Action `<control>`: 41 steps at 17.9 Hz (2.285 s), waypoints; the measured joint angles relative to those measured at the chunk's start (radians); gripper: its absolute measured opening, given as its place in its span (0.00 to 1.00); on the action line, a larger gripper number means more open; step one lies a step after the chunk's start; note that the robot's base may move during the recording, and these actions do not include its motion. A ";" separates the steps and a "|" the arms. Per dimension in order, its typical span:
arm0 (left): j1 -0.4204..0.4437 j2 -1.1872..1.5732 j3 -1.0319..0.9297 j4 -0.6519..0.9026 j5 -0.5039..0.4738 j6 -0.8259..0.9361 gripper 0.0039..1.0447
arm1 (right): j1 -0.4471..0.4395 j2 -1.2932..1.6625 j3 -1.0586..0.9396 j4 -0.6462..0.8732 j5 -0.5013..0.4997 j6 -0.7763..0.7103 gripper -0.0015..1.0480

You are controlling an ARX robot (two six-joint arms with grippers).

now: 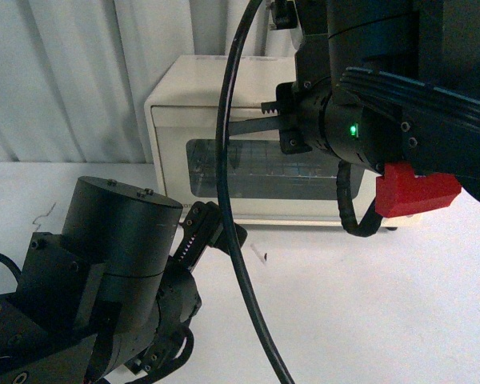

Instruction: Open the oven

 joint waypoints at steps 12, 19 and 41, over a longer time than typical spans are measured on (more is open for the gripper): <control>0.000 0.000 -0.002 0.002 0.000 0.000 0.94 | 0.141 -0.188 -0.359 0.042 0.168 0.156 0.02; 0.000 0.000 -0.002 -0.001 0.000 0.001 0.94 | 0.322 -1.202 -0.729 -0.916 0.611 0.542 0.24; 0.002 -0.002 -0.002 -0.002 0.000 0.002 0.94 | -0.486 -1.937 -1.045 -0.556 -0.321 -0.039 0.31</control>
